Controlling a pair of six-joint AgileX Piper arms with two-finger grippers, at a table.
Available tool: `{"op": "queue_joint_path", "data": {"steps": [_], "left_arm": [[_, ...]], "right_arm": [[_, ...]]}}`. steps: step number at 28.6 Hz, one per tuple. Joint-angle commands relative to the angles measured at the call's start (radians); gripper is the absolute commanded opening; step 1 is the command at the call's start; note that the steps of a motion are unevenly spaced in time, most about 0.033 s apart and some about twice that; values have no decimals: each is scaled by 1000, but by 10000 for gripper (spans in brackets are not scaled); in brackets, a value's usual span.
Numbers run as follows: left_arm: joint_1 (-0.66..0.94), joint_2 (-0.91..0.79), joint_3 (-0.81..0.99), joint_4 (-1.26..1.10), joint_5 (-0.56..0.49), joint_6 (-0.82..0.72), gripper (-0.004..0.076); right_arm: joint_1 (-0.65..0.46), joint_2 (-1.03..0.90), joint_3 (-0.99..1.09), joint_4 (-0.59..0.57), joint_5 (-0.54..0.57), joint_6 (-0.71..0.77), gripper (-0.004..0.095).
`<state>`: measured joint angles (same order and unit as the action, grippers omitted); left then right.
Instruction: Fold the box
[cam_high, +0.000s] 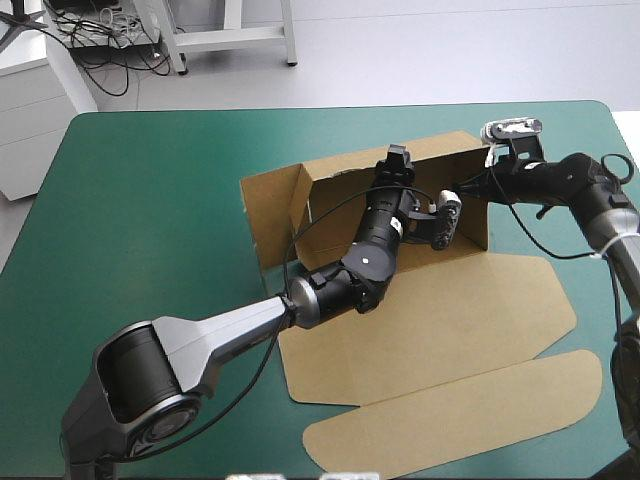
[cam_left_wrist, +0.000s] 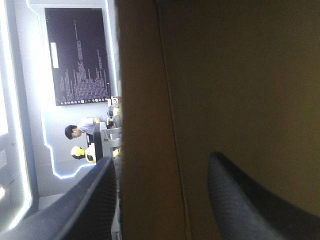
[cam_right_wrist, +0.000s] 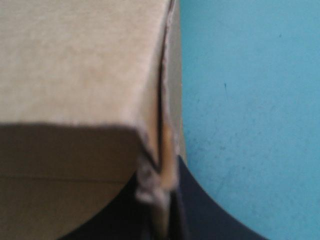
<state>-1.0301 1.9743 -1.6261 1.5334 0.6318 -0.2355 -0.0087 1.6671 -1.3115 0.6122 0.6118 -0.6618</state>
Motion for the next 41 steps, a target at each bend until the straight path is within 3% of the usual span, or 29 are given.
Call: {"op": "queue_joint_path", "data": {"steps": [1, 4, 7, 11, 19, 27, 41], "left_arm": [[-58, -68, -31, 110, 63, -54, 368], [-94, -73, -31, 119, 70, -54, 351], [-129, -73, -37, 151, 145, -54, 299], [-140, -110, -45, 162, 237, -52, -8], [-75, -294, -47, 32, 240, -49, 7], [225, -470, -54, -344, 238, -70, 7], [872, -523, -48, -1343, 346, 258, 7]], "right_arm": [[12, 67, -112, -34, 30, 130, 2], [12, 105, -181, -100, 65, 197, 2], [13, 118, -222, -139, 100, 226, 2], [13, 118, -264, -137, 164, 226, 0], [36, 93, -368, -154, 336, 264, 0], [88, 62, -447, -174, 591, 376, 0], [90, 136, -447, -190, 627, 489, 0]]}}
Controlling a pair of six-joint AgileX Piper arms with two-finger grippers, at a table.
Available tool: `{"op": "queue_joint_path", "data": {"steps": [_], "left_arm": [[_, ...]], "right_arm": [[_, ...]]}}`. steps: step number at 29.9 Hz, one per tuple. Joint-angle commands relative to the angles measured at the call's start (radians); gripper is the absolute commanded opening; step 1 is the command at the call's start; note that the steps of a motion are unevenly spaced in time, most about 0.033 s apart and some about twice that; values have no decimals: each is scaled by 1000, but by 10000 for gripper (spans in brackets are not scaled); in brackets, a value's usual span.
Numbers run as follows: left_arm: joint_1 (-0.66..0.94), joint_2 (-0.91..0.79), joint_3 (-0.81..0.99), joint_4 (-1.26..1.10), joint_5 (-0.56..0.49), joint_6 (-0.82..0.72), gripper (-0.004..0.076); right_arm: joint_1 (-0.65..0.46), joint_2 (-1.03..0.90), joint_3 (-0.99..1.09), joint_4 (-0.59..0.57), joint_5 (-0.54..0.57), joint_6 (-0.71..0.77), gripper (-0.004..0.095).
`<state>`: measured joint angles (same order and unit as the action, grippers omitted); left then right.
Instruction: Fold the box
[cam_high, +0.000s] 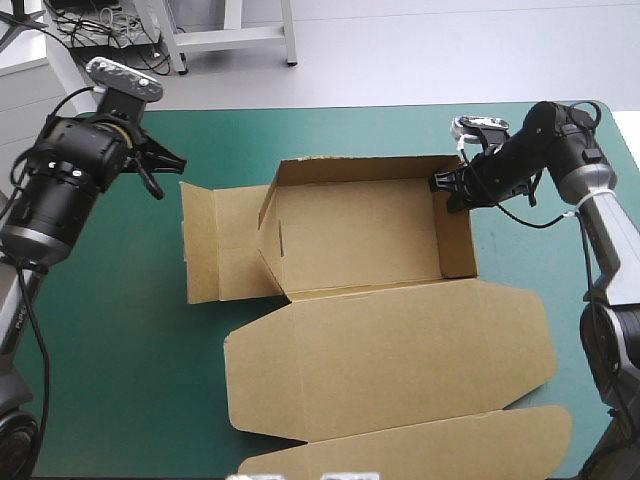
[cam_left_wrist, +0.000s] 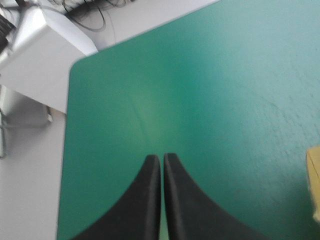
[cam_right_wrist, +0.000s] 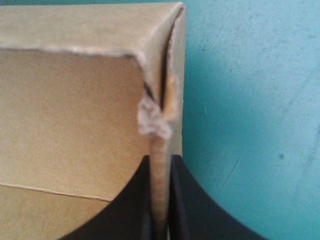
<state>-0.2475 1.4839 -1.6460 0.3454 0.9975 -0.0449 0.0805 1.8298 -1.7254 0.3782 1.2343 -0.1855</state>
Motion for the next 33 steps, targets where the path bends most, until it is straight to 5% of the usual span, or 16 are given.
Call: {"op": "queue_joint_path", "data": {"steps": [1, 8, 18, 21, 33], "left_arm": [[118, -32, -29, -194, -7, 83, 7], [277, -5, -29, -309, 94, 135, 7], [295, 24, -29, -327, 122, 193, 7], [295, 35, -29, -327, 124, 213, 7], [295, 50, -29, -331, 136, 206, 7]], "right_arm": [[1, -16, -33, 44, 3, 12, 0], [1, 19, -33, 44, -101, 8, 61], [1, 19, -154, -7, -70, 22, 588], [-1, 19, -235, -65, 20, 56, 616], [8, 0, -155, -66, 20, 175, 598]]}}
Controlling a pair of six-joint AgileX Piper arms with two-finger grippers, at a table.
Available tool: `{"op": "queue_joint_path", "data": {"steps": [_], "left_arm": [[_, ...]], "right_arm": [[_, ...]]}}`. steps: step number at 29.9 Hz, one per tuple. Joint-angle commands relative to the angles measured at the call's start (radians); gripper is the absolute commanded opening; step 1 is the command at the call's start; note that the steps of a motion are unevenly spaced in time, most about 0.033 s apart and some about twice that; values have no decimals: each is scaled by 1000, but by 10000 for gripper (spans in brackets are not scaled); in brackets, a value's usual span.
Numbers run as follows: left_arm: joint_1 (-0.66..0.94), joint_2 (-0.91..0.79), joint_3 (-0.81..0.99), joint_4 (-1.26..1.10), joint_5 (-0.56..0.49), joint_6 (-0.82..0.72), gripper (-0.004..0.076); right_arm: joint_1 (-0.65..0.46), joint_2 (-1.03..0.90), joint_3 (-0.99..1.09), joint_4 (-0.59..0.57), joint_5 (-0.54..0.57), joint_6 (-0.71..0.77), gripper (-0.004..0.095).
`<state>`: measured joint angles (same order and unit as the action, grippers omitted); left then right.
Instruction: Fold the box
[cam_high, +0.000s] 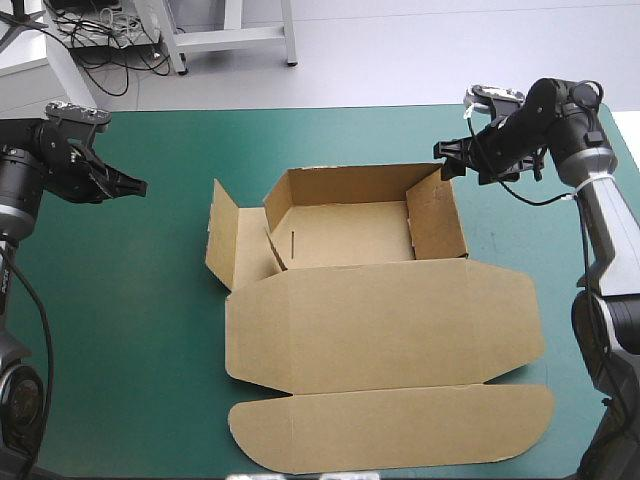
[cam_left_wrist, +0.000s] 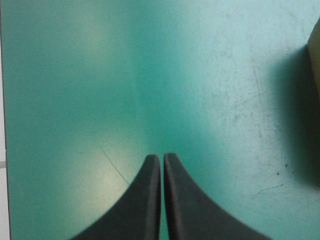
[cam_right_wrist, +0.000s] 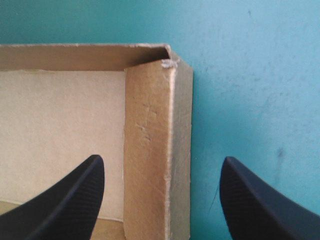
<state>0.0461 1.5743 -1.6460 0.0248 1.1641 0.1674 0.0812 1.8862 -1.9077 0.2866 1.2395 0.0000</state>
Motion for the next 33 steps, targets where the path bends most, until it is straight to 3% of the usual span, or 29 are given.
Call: {"op": "queue_joint_path", "data": {"steps": [1, 5, 13, 16, 20, 33], "left_arm": [[2, -41, -29, -13, -31, -6, 7], [2, -41, -29, -43, -51, -6, 7], [2, -41, -29, -82, -47, -6, 7], [2, -41, -29, -84, -47, -6, 7], [2, -41, -29, -86, -45, -6, 7], [2, -41, -29, -78, -54, -2, 7]], "right_arm": [[10, -54, 53, 31, 15, -36, 593], [19, -16, 94, 75, 8, -110, 576], [19, 74, 94, 113, 13, -113, 551], [19, 86, 94, 85, 13, -113, 386], [19, 88, 94, 41, 13, -136, -13], [17, 79, 85, 59, 13, -136, -5]]}}
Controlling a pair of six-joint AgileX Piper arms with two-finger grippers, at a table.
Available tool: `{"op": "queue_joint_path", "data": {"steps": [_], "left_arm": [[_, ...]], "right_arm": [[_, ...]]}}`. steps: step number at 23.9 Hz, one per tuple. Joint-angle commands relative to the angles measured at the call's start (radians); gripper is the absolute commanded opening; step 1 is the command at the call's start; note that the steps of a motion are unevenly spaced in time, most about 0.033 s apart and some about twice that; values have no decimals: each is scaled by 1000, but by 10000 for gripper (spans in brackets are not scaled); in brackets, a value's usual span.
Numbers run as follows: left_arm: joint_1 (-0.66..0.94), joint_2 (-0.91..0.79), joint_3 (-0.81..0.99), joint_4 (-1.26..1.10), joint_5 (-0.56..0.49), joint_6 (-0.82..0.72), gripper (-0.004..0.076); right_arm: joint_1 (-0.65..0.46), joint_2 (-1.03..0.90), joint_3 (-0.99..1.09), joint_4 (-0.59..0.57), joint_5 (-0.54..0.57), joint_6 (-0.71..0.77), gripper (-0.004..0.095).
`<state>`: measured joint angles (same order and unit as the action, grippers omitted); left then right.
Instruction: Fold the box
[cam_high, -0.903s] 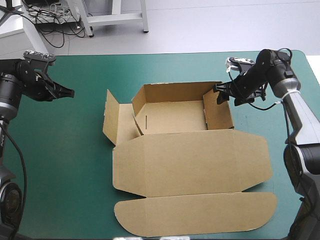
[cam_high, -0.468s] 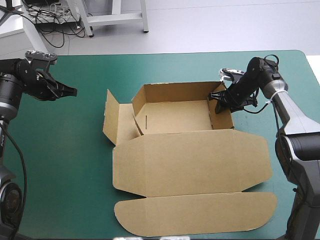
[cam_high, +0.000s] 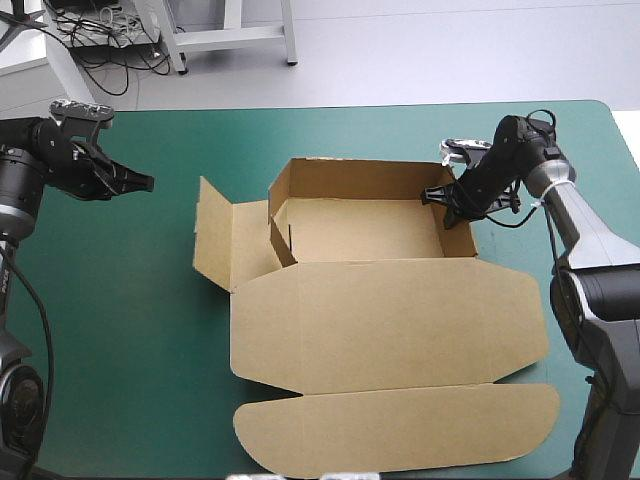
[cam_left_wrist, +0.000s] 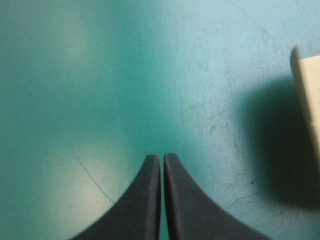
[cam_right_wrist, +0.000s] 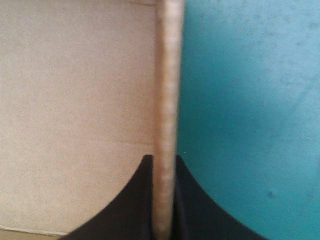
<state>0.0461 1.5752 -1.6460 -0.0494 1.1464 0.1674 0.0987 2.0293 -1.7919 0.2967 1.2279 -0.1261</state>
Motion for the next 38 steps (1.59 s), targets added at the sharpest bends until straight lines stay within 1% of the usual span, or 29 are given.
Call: {"op": "queue_joint_path", "data": {"steps": [1, 8, 14, 16, 18, 20, 21, 22, 23, 24, 27, 29, 32, 34, 38], "left_arm": [[2, -41, -29, -4, -29, -2, 7], [2, -41, -29, 3, -31, -2, 7], [2, -41, -29, -12, -42, -11, 10], [2, -41, -29, -25, -40, -33, 42], [2, -40, -29, -43, -40, -48, 151], [2, -35, -29, -53, -40, -57, 316], [2, -31, -29, -69, -40, -62, 424], [2, -26, -29, -101, -36, -66, 494], [2, -20, -29, -148, -38, -66, 554], [2, -14, -29, -191, -44, -66, 573], [2, 12, -29, -330, -50, -91, 573], [2, 44, -29, -461, -44, -88, 573], [2, 74, -29, -592, -37, -62, 573], [2, 87, -29, -734, -35, -1, 573], [2, 91, -29, -913, -27, 83, 573]], "right_arm": [[-3, -71, -39, 51, 25, -14, -5], [-59, -158, -81, 64, 25, -42, -20], [-127, -282, -75, 78, 27, -81, -20], [-132, -302, -75, 83, 27, -81, -20], [-138, -321, -75, 83, 27, -81, -20], [-140, -333, -75, 85, 27, -83, -20], [-140, -340, -75, 96, 27, -83, -20], [-140, -345, -75, 106, 27, -85, -20], [-140, -350, -75, 117, 27, -85, -20], [-140, -356, -75, 135, 27, -88, -20], [-140, -368, -75, 184, 27, -101, -20], [-140, -378, -75, 188, 27, -101, -20], [-140, -384, -75, 188, 27, -101, -20], [-140, -384, -75, 188, 27, -99, -20], [-140, -380, -75, 188, 27, -99, -20]]}}
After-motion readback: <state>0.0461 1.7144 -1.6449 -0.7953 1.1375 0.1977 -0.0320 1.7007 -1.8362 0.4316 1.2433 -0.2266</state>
